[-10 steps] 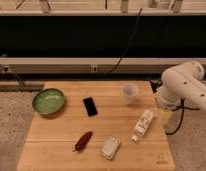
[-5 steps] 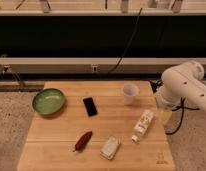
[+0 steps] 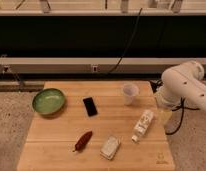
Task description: Pick up the ceramic cup
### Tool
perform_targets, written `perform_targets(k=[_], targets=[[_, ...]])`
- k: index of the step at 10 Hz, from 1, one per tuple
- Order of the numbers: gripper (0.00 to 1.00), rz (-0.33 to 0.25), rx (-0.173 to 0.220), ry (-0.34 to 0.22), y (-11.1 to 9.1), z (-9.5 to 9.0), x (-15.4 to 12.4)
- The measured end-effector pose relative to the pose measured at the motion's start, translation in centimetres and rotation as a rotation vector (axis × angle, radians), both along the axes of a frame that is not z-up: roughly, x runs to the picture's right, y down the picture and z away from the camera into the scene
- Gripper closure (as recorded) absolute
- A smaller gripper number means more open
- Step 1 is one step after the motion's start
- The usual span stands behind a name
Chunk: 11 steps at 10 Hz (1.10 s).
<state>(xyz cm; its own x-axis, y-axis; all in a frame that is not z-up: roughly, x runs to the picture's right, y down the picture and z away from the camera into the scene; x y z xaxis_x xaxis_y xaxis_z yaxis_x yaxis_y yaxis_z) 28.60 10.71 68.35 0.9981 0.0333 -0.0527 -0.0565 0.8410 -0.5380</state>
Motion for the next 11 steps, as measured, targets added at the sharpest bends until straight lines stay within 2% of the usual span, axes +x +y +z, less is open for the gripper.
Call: perform_targets(k=[3,7,9,11], targets=[[0.2,-0.001,0.003,0.001,-0.2,0.1,0.0],[0.2,-0.033,0.024,-0.005,-3.4,2.1,-1.5],[0.2,-0.044,0.024,-0.006,-3.5,2.2,-1.6],[0.2,-0.067,0.035,-0.024,-4.7,2.9,-2.4]])
